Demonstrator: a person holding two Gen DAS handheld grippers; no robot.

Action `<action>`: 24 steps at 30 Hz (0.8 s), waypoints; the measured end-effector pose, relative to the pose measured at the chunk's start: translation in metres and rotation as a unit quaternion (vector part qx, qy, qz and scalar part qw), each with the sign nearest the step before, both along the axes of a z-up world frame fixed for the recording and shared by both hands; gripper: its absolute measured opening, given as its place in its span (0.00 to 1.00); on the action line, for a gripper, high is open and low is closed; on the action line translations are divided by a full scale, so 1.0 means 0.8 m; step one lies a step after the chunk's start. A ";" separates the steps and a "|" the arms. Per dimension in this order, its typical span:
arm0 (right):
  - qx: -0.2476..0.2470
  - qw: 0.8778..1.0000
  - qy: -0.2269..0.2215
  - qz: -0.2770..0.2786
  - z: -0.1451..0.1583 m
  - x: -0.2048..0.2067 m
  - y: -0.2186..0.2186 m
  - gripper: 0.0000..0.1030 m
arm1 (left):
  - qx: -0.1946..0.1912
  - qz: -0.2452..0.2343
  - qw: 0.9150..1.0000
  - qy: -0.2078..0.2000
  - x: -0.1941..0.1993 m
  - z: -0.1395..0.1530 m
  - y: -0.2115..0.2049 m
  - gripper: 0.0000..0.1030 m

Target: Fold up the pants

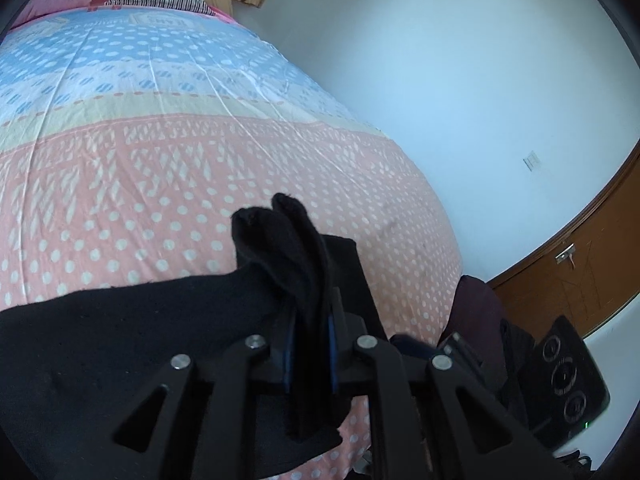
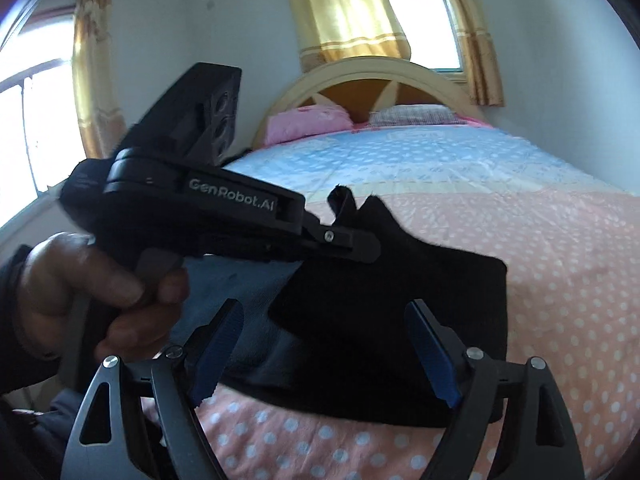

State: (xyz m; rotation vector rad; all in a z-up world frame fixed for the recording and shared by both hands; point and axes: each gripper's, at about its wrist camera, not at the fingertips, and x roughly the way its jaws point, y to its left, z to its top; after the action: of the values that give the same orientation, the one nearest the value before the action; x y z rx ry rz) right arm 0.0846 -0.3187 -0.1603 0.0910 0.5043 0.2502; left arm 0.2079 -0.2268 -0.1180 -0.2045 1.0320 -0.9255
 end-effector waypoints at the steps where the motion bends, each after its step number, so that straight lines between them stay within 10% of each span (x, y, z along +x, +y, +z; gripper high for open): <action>1: -0.006 1.000 0.009 -0.007 -0.003 0.006 0.004 0.81 | -0.002 0.002 1.000 0.007 0.000 -0.004 0.001 0.16; 6: -0.022 0.999 0.044 -0.008 -0.013 0.017 0.013 0.39 | -0.007 0.004 0.999 0.034 -0.001 -0.021 0.002 0.19; 12: 0.025 0.997 0.049 -0.051 -0.006 0.018 -0.022 0.19 | -0.038 0.017 0.999 0.028 -0.001 -0.014 0.022 0.36; 16: 0.062 0.994 0.040 -0.081 0.010 0.005 -0.057 0.15 | -0.054 0.039 0.998 0.017 -0.001 -0.008 0.035 0.59; 24: 0.105 0.983 -0.001 -0.151 0.044 -0.027 -0.133 0.14 | -0.066 0.043 0.997 0.022 0.005 -0.006 0.036 0.65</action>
State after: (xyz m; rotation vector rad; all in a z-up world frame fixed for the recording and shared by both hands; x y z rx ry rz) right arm 0.0632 -0.4253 -0.1249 0.3710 0.4540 0.0046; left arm 0.2121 -0.1981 -0.1226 -0.3784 0.9957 -0.9143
